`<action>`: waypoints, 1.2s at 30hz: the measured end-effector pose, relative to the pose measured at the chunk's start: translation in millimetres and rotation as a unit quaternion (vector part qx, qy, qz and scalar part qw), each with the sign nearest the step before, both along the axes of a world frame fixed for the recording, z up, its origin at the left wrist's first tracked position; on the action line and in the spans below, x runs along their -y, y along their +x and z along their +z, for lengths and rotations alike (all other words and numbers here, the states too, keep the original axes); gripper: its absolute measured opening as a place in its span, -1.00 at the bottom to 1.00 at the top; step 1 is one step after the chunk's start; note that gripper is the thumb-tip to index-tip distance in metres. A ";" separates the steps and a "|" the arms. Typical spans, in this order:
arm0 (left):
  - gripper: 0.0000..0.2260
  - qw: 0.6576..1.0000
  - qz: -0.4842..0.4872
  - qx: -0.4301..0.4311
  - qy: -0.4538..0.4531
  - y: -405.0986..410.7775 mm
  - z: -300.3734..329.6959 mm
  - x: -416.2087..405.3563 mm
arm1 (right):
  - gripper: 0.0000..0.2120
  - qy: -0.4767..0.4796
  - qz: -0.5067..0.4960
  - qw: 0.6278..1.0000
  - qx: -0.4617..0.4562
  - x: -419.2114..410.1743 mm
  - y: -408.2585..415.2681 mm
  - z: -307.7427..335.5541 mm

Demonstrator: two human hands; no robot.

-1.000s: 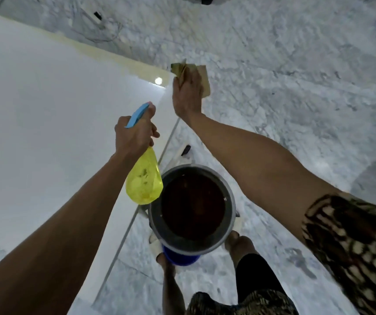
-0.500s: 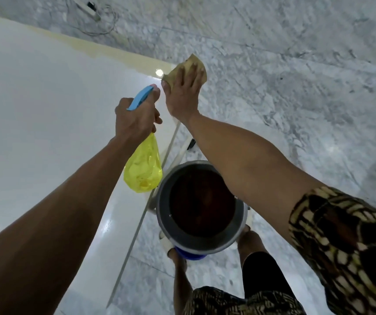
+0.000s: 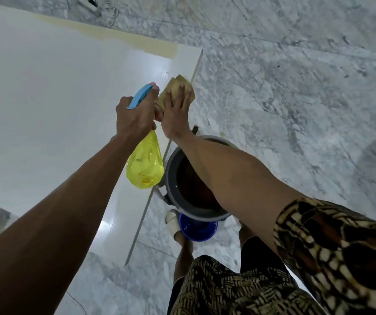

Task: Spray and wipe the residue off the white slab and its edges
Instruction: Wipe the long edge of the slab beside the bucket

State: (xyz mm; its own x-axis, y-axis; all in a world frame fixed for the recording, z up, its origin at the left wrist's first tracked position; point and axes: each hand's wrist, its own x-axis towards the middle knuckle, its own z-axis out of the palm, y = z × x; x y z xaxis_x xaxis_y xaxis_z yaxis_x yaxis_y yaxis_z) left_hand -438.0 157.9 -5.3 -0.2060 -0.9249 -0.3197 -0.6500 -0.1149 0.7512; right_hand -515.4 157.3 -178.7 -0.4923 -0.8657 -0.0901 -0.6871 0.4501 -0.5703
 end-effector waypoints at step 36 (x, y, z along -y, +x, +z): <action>-0.59 0.999 -0.005 -0.004 0.050 426.5 -2.6 -258.8 | -0.41 0.018 -0.010 1.000 0.007 -271.3 427.2 17.9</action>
